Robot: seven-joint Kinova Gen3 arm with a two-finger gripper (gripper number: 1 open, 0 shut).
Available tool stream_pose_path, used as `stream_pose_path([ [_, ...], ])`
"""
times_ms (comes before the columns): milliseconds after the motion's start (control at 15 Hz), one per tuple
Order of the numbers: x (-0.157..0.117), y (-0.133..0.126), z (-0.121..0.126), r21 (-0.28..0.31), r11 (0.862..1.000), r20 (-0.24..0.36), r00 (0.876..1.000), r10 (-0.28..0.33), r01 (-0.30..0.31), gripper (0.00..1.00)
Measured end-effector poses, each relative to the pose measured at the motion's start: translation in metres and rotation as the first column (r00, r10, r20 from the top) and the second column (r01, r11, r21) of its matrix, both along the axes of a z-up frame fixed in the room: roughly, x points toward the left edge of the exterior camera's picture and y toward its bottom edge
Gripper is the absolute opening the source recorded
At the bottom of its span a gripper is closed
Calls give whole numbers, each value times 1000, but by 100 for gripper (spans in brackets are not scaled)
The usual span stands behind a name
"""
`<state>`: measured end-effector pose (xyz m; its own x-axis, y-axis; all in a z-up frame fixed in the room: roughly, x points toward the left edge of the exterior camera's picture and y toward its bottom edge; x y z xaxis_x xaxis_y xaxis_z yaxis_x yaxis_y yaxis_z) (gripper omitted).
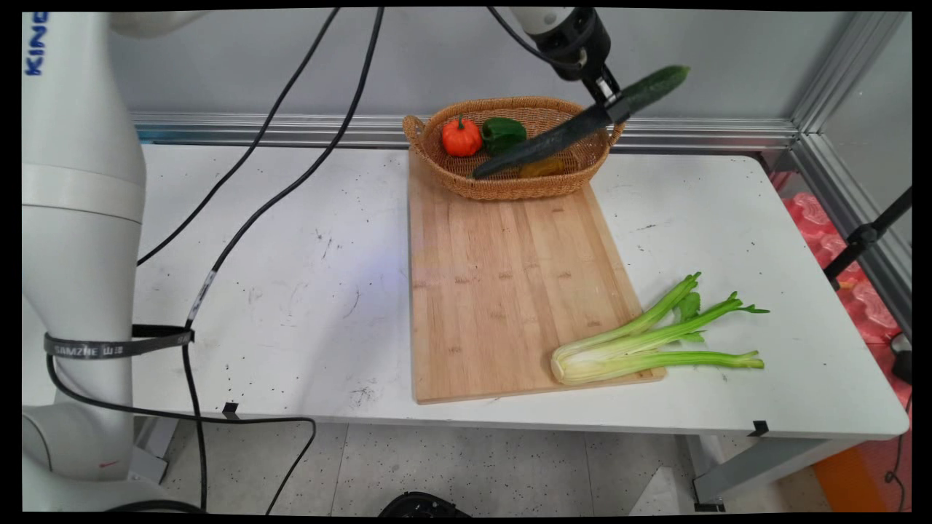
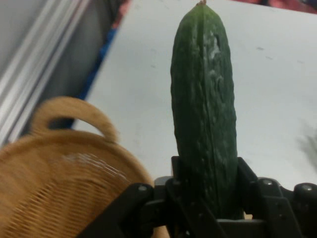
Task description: Place the picked object on the cutting board
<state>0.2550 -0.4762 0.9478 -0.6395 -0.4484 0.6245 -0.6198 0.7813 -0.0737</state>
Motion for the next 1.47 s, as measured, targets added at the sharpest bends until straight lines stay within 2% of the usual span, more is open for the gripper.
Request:
stream_pose_path([
  [333,-12,58,-7,92,995,17,999,-27,26,0],
  [667,-17,103,-35,137,990,38,998,-49,44,0],
  [933,-16,127,-66,149,987,60,996,-69,59,0],
  [1467,-17,157,-117,179,980,78,992,-99,84,0],
])
